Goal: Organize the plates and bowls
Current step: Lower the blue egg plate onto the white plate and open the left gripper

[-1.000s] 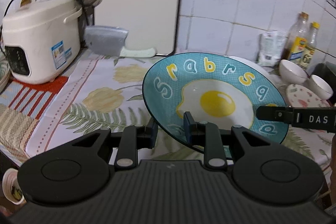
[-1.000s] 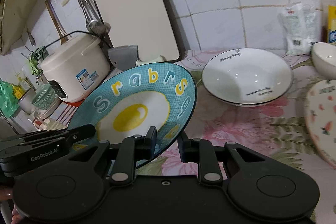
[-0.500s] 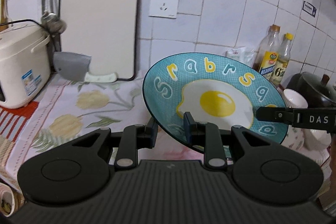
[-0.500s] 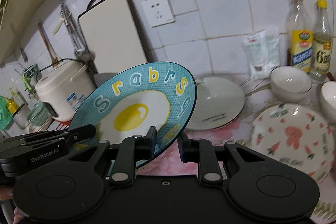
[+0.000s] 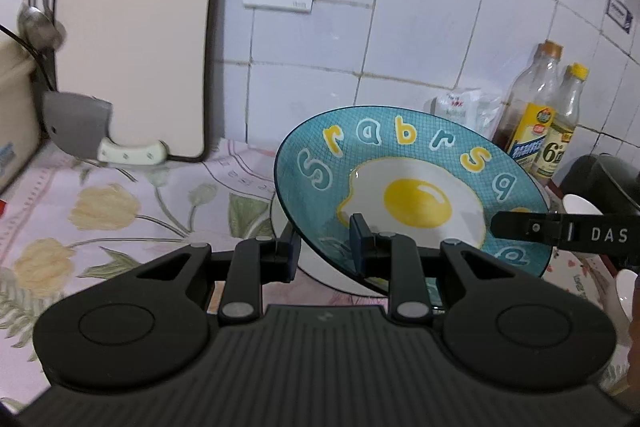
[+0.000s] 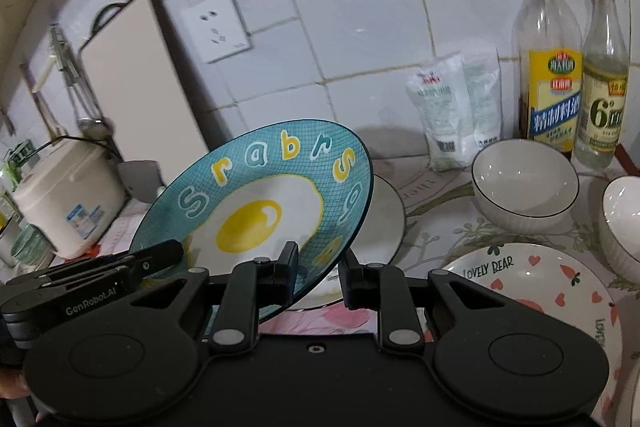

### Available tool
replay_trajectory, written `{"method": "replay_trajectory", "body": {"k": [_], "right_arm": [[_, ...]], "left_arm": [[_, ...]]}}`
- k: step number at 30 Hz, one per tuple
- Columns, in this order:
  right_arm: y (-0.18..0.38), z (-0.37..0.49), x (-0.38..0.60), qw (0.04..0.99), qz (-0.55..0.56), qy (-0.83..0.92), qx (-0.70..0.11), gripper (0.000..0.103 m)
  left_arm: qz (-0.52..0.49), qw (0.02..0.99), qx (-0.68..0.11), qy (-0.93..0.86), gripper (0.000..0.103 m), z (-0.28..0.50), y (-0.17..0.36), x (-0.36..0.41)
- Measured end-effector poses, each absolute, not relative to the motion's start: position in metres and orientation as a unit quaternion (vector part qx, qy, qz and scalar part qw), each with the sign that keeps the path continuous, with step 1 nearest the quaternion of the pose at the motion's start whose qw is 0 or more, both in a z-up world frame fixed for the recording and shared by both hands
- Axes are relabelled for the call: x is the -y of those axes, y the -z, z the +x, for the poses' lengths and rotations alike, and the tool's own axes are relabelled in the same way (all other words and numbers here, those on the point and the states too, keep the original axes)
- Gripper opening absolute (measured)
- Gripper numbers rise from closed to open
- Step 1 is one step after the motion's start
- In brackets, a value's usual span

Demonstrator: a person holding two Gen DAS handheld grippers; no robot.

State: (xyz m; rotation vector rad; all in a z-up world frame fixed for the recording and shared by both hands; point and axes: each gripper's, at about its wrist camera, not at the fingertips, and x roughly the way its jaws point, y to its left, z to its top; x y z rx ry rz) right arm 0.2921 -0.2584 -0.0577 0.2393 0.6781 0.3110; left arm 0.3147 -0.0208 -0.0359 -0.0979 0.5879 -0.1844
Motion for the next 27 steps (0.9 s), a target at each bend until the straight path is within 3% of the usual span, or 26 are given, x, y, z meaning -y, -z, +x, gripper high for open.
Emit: {"method": "replay_trajectory", "body": {"k": [13,27], "right_arm": [[0.095,0.340,0.254,0.909,0.114,-0.136,-0.377,0.026],[0.109,0.353,0.243,0.904,0.101,-0.128,-0.394,0.027]], "left_arm": [[-0.057,0.941,-0.325,0.075,0.024,0.359,0.083,0.028],[-0.042,0.936,-0.345,0.053,0.024,0.371,0.096,0.028]]}}
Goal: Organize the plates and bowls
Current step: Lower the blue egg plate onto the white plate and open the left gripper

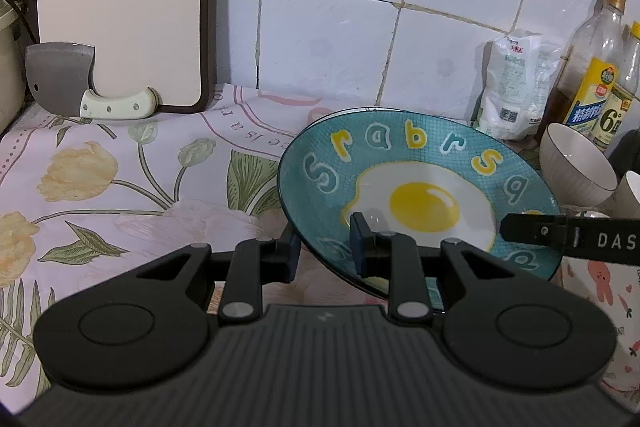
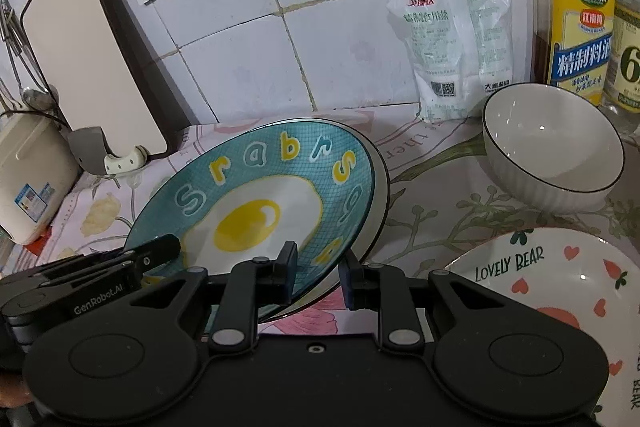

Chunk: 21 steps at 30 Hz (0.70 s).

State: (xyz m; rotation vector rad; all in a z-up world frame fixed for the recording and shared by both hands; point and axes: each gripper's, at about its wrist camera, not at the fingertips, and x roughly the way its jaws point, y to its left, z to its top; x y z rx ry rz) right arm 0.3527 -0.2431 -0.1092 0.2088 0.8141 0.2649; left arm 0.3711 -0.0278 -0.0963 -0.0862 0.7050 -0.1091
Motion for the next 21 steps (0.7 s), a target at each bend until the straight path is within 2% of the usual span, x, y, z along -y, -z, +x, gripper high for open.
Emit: {"method": "replay_trajectory", "body": {"k": [9,21], "right_arm": [[0.110,0.354,0.221,0.923,0.013,-0.094,-0.374,0.029],[0.112,0.360,0.220,0.926,0.011,-0.084,-0.367,0.030]], "left_arm": [[-0.048,0.931,-0.359,0.043,0.024,0.378,0.101,0.025],[-0.037,0.930,-0.363,0.035,0.026,0.381,0.101,0.028]]}}
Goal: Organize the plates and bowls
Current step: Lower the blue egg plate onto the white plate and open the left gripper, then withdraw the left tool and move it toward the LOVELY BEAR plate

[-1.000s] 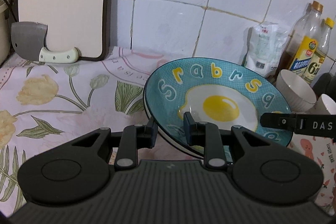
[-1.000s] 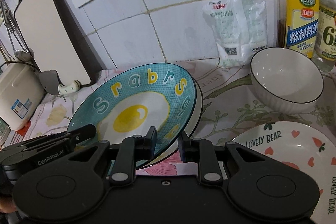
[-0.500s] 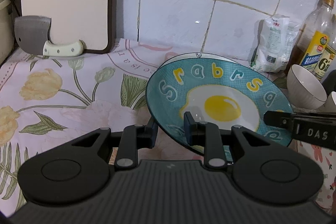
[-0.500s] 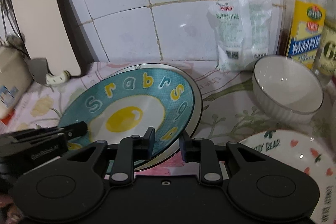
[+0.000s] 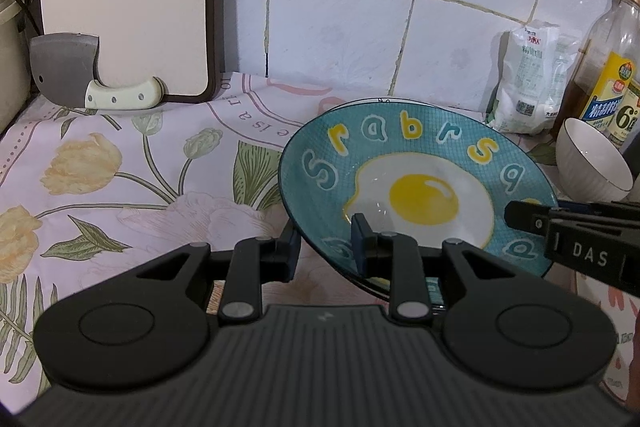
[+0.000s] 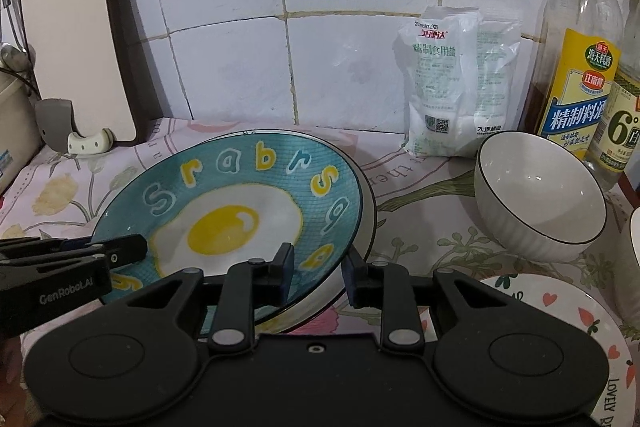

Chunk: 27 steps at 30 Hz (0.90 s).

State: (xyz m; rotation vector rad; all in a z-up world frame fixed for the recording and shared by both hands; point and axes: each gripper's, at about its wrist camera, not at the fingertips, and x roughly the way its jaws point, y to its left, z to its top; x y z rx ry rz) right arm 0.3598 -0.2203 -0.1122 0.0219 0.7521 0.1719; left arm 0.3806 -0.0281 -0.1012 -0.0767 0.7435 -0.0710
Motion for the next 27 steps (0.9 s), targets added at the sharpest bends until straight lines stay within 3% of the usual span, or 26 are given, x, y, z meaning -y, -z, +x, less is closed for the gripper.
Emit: {"method": "replay_trajectory", "body": {"k": [5,10,13,17,27], "right_arm": [[0.113,0.358,0.213,0.930,-0.038,-0.049,-0.362,0.031],[0.104,0.353,0.224,0.935,-0.019,-0.066,-0.349,0.031],[0.093,0.341,0.229,0.936,-0.013,-0.075,-0.345,0.031],[0.074,0.320,0.241,0.935,-0.001,-0.090,-0.343,0.033],[0.016,0.245,0.251,0.940,-0.030,-0.105,-0.322,0.057]], "left_arm": [[-0.032,0.929,-0.367,0.034,0.027,0.381,0.103,0.030],[-0.012,0.936,-0.350,0.028,0.028,0.371,0.094,0.035],[-0.008,0.939,-0.342,0.040,0.043,0.359,0.084,0.037],[0.004,0.942,-0.332,0.057,0.050,0.335,0.065,0.043],[0.023,0.940,-0.321,0.114,0.066,0.265,0.010,0.044]]}}
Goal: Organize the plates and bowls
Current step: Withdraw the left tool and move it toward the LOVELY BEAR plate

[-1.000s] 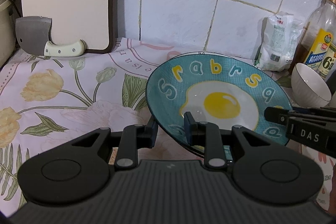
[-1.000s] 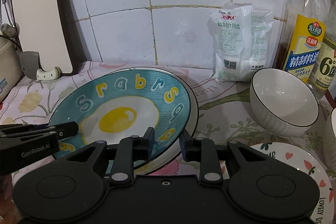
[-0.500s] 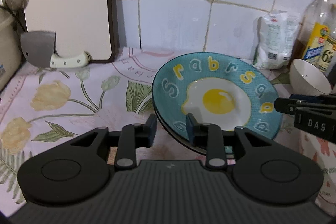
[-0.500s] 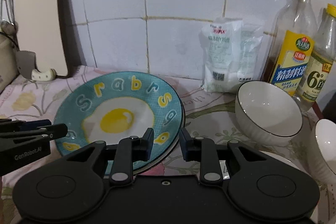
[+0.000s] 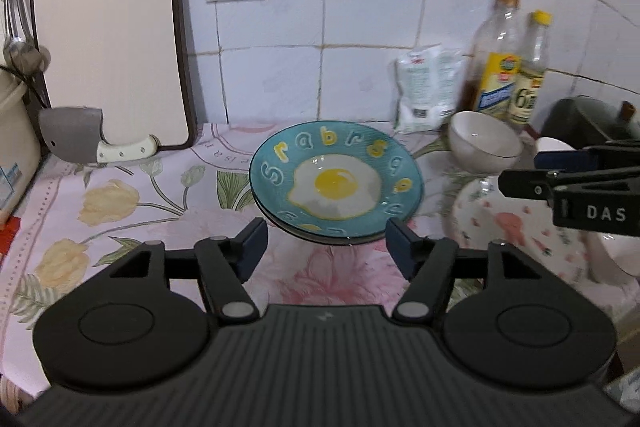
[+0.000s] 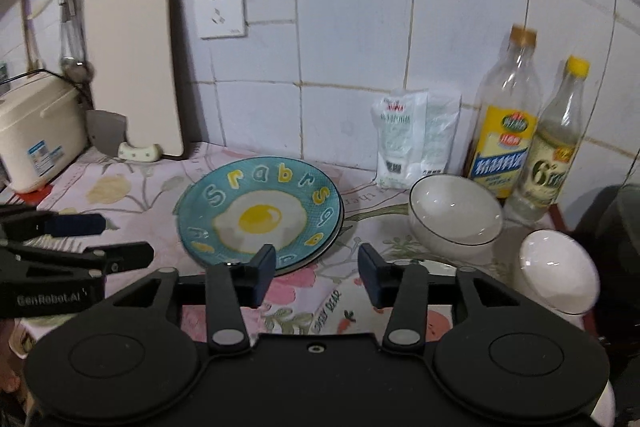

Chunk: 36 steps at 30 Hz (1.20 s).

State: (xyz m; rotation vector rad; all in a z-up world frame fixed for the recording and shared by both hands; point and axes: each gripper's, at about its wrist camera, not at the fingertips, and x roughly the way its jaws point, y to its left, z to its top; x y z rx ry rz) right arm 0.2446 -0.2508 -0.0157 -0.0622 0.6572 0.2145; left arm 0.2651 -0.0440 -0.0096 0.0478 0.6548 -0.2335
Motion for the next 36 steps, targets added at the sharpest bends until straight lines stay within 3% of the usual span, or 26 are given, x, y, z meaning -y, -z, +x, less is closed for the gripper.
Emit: {"method": "replay_trajectory", "body": {"k": [9,21,36], "right_arm": [[-0.030,0.168,0.254,0.946,-0.054,-0.135,-0.289,0.085],[-0.034,0.086,0.267,0.949,-0.063,-0.165,-0.262,0.088],[0.041,0.053,0.304,0.959,-0.027,-0.164,-0.228,0.090]], "left_arm": [[0.063,0.945,-0.289,0.142,0.078,0.198,-0.034,0.044],[0.107,0.939,-0.262,0.194,0.094,0.135,-0.051,0.062],[0.122,0.919,-0.285,0.242,0.099,0.145,0.007,0.114]]}}
